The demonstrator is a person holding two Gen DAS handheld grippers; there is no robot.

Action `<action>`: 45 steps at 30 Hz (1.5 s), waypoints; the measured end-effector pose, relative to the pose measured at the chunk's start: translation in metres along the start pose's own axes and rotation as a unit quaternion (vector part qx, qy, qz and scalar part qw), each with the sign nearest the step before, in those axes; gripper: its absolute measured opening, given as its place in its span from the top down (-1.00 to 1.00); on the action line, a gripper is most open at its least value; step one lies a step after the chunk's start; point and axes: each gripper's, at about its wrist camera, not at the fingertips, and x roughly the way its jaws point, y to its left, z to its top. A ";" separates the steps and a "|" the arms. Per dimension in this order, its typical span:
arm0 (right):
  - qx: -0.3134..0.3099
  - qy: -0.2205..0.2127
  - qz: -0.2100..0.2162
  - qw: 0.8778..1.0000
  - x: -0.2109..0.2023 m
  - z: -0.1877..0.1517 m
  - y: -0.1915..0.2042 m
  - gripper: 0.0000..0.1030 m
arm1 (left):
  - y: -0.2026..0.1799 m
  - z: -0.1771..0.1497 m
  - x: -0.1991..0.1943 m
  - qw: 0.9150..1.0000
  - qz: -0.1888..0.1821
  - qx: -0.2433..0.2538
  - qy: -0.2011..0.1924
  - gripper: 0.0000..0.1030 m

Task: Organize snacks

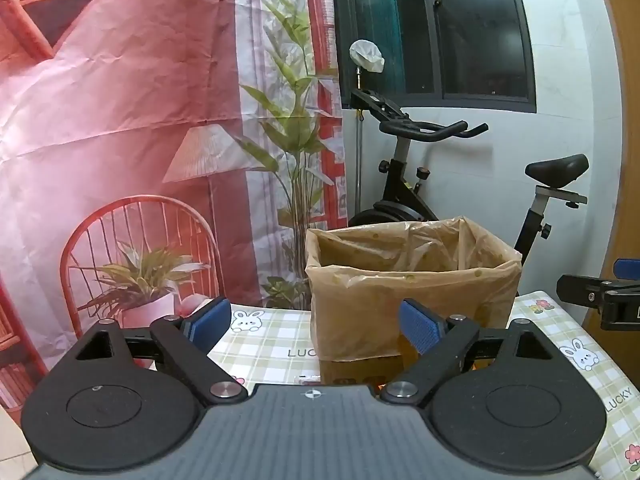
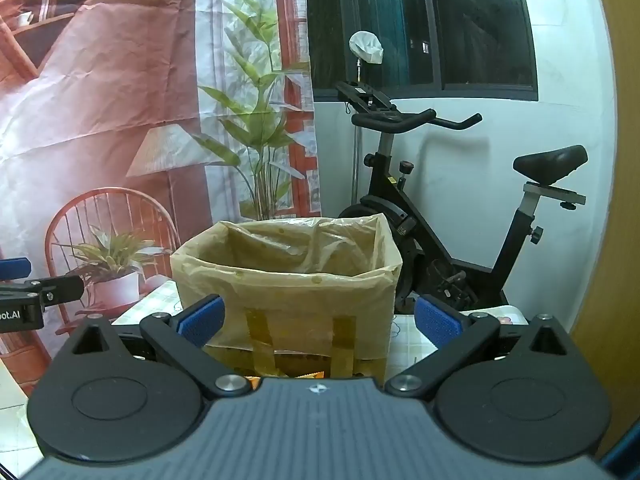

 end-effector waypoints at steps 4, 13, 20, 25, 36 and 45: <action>0.000 0.001 0.001 1.000 0.001 0.001 0.000 -1.00 | 0.000 0.001 0.001 1.000 0.001 0.001 0.000 -0.80; 0.000 0.001 0.001 1.000 0.001 0.001 0.000 -1.00 | -0.001 0.001 0.000 1.000 0.009 -0.001 -0.002 -0.80; -0.002 0.001 0.001 1.000 0.002 0.002 0.001 -1.00 | 0.000 0.001 -0.002 1.000 0.009 -0.003 -0.007 -0.80; -0.002 0.002 0.001 1.000 0.002 0.002 0.001 -1.00 | 0.000 0.001 -0.002 1.000 0.009 -0.003 -0.007 -0.80; -0.002 0.003 0.001 1.000 0.002 0.002 0.001 -1.00 | 0.001 0.002 -0.003 1.000 0.009 -0.003 -0.008 -0.80; -0.002 0.003 0.001 1.000 0.002 0.002 0.000 -1.00 | 0.001 0.002 -0.003 1.000 0.009 -0.004 -0.009 -0.80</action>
